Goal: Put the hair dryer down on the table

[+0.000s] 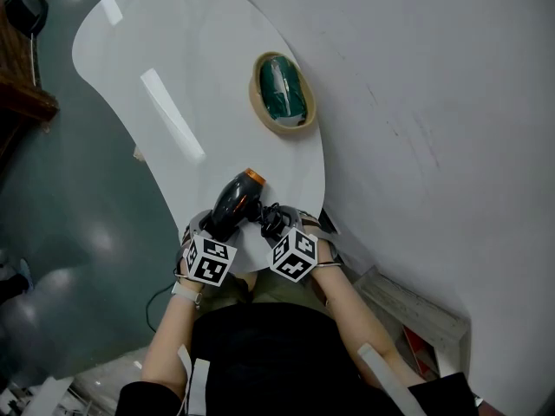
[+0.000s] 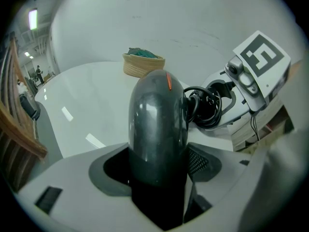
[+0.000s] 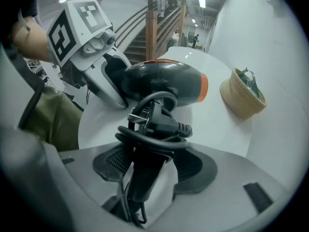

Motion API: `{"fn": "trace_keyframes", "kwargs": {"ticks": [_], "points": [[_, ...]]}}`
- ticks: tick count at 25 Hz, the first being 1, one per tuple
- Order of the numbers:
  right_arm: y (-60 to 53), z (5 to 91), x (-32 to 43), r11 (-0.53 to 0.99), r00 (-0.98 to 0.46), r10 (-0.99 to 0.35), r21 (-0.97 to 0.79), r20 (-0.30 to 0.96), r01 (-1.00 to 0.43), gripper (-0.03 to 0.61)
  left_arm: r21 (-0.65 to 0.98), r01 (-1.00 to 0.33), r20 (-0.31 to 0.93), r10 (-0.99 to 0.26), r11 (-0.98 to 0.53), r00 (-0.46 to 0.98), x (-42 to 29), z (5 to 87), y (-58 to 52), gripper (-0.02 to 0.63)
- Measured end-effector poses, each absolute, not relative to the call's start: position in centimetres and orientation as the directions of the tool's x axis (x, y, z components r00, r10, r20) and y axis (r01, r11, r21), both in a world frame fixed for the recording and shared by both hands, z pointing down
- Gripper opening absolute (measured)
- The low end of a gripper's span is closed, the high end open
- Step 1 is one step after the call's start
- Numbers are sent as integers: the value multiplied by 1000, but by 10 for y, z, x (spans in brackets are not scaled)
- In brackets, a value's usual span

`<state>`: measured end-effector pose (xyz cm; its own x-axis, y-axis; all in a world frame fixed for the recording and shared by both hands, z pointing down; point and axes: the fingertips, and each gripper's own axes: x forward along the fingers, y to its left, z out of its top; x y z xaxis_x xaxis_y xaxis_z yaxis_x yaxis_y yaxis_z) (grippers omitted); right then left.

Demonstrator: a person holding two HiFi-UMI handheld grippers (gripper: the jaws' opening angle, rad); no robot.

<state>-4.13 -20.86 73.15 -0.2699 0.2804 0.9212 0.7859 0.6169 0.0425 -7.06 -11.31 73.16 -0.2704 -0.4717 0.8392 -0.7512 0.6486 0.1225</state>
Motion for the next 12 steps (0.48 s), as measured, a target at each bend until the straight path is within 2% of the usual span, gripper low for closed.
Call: {"fn": "trace_keyframes", "kwargs": {"ticks": [12], "points": [[-207, 733, -44, 596, -298, 258, 91, 919, 798, 273, 94, -761, 839, -462, 642, -286, -73, 736, -111, 322]]}}
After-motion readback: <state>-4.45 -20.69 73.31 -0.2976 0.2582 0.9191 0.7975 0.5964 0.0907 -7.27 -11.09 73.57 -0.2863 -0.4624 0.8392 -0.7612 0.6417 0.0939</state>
